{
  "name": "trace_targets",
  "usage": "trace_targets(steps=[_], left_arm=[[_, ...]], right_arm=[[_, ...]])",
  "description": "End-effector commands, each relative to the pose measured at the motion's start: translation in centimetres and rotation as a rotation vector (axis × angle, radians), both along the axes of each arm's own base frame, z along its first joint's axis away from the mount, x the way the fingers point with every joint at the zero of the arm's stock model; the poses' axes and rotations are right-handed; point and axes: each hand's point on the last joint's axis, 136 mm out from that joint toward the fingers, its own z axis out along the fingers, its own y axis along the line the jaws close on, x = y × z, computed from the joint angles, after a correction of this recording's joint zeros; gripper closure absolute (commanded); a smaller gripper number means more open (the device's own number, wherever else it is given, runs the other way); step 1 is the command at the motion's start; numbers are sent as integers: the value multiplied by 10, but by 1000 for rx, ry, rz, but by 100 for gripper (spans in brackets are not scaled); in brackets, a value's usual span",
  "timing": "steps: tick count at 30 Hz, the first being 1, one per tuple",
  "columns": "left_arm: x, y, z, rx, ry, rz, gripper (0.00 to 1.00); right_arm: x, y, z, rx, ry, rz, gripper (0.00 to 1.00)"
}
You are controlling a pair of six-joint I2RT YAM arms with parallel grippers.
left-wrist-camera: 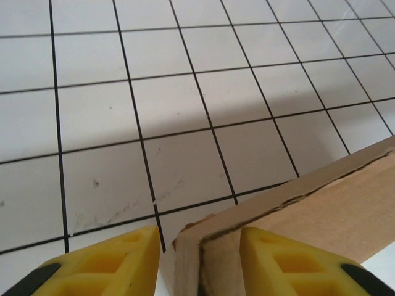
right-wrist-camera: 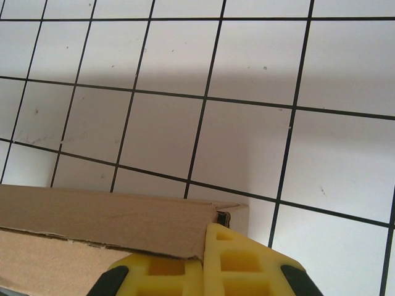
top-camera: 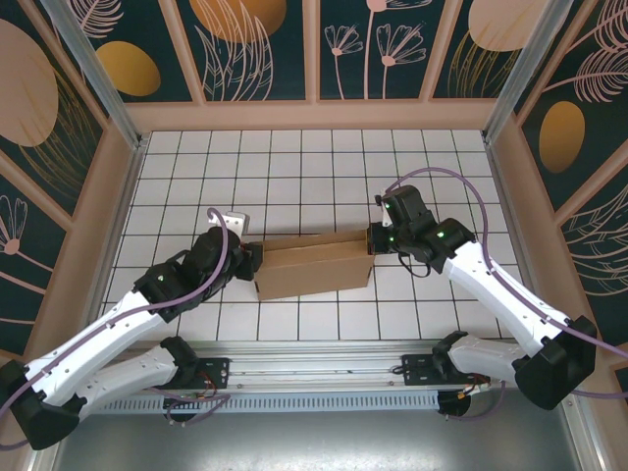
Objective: Fold the paper box
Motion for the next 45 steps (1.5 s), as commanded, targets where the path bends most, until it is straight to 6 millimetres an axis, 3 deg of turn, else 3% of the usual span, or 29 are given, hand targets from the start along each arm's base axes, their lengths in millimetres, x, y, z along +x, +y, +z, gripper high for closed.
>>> trace_targets(steps=[1,10,17,25,31,45], left_arm=[[-4,7,-7,1,20,27,60],[-5,8,-10,-19,28,43,66],[-4,-4,-13,-42,47,13,78],[0,-12,-5,-87,56,20,98],[4,-26,-4,-157,109,33,100],[9,-29,10,-208,138,84,100]], right_arm=[[0,-1,-1,-10,-20,1,98],[1,-1,-1,-13,-20,3,98],[2,3,1,0,-19,8,98],[1,5,3,5,-22,4,98],[0,7,-1,4,-18,-8,97],[-3,12,-11,4,-6,-15,97]])
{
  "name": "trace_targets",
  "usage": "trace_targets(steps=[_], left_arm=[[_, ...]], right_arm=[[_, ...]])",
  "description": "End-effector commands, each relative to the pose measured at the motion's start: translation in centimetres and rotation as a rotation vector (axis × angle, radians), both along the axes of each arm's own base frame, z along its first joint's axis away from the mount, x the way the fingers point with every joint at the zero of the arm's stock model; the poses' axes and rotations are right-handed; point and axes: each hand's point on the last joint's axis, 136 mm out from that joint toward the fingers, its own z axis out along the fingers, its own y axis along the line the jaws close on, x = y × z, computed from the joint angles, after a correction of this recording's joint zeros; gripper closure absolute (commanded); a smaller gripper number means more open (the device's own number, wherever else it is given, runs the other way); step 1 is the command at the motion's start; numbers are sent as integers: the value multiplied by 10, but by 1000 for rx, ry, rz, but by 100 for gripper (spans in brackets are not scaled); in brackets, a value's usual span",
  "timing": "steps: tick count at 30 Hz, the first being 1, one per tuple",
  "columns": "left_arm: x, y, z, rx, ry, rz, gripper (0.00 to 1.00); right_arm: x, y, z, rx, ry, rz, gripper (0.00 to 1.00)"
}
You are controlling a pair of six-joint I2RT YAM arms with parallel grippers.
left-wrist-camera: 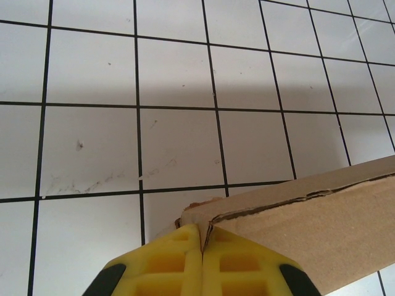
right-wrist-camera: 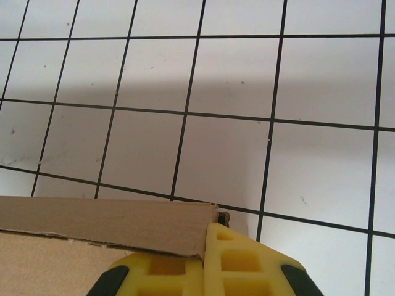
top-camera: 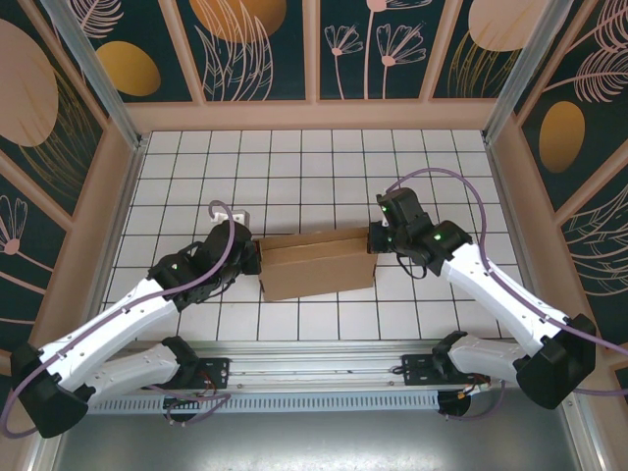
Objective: Fold the paper box
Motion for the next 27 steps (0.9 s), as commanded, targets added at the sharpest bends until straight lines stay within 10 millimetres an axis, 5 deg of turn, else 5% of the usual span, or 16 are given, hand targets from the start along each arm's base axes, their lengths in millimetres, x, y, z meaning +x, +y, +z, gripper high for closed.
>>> trace_targets(steps=[1,16,27], left_arm=[[3,-21,30,-123,-26,-38,100],[2,-30,45,-181,-23,-62,100],[-6,-24,21,-83,27,-99,100]], right_arm=[[-11,17,-10,39,42,47,97],[-15,19,-14,5,19,63,98],[-8,21,35,-9,-213,85,99]])
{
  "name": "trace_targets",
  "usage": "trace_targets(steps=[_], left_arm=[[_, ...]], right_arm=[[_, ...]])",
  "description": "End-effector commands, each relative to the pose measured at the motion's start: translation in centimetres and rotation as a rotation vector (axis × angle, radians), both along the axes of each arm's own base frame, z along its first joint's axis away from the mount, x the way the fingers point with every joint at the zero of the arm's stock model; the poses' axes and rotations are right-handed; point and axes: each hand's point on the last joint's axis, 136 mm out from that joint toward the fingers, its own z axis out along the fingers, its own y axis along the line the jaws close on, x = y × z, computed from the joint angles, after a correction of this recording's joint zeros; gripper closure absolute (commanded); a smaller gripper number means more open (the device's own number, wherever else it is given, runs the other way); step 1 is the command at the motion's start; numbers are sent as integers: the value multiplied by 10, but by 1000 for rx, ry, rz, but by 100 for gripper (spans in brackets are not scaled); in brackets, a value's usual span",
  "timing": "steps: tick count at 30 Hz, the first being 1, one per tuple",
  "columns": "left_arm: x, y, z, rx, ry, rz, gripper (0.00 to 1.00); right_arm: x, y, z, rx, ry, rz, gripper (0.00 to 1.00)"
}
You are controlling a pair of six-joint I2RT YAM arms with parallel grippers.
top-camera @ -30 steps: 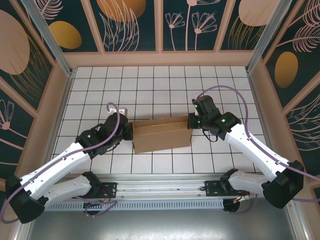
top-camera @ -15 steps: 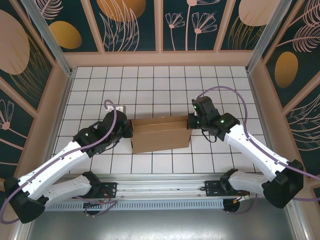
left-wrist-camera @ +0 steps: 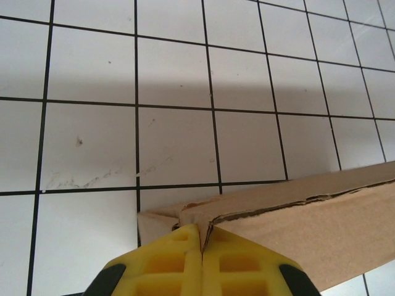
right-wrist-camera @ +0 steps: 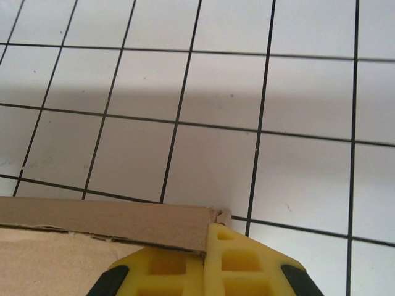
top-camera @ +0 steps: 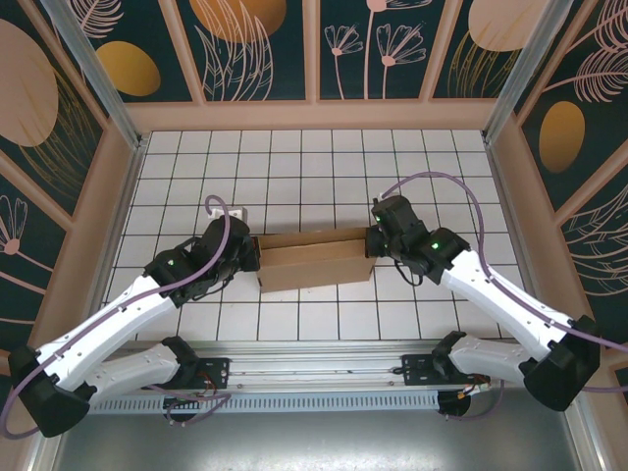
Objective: Fold the paper box
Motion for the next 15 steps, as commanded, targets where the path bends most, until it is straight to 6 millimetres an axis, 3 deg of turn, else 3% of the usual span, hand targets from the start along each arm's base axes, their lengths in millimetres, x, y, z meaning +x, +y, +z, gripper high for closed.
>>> trace_targets(steps=[1,6,15], left_arm=[[-5,-25,14,-66,-2,-114,100],[-9,-24,14,-44,15,-134,100],[2,-29,17,-107,12,-66,100]], right_arm=[[-2,20,27,51,-127,97,100],[-3,17,30,53,-164,102,100],[-2,21,5,33,-77,75,100]])
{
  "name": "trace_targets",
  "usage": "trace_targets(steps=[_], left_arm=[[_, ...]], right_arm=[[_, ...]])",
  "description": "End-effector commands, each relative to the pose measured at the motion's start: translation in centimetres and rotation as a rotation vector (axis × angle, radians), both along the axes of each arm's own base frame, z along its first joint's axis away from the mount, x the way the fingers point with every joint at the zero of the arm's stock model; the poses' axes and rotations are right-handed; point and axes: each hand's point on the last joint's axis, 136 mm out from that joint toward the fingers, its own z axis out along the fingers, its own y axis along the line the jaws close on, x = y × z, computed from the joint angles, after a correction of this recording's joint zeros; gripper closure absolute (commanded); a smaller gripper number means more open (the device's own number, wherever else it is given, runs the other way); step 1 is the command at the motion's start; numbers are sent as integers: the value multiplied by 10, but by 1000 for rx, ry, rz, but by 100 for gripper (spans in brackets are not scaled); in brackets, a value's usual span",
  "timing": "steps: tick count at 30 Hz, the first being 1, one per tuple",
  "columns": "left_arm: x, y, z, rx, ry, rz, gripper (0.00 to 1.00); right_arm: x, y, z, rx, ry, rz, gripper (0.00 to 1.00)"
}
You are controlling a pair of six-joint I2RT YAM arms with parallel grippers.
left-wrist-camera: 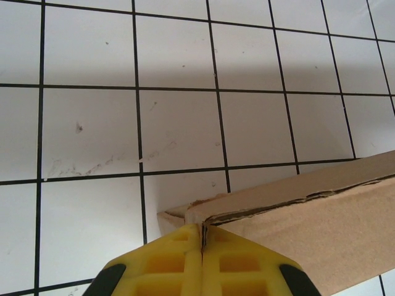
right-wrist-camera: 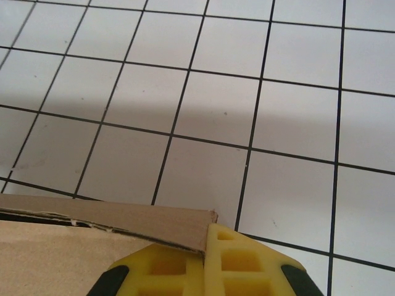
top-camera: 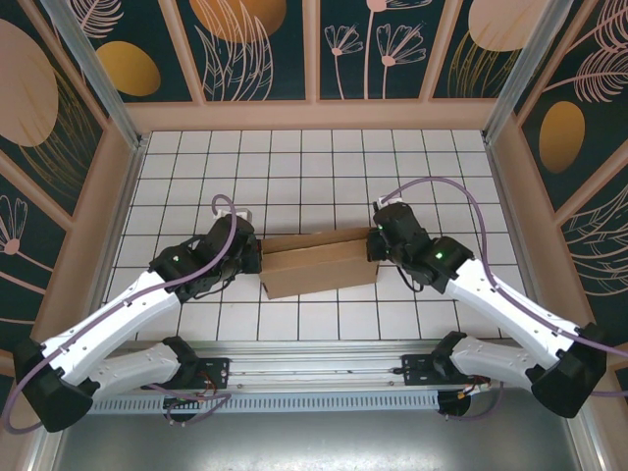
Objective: Fold the paper box
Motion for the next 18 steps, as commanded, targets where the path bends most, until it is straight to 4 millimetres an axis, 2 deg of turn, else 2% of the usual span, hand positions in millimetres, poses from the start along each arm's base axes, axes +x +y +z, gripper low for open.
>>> trace_targets(steps=[1,6,15,18], left_arm=[[7,-28,26,-152,-34,-29,100],[9,-21,17,-163,-29,30,100],[5,-22,3,-190,12,52,100],[5,-15,-6,-145,10,57,100]], right_arm=[[-1,23,4,74,-4,52,100],[-3,21,5,90,-9,46,100],[-4,21,1,95,-7,43,100],[-4,20,2,93,-10,42,100]])
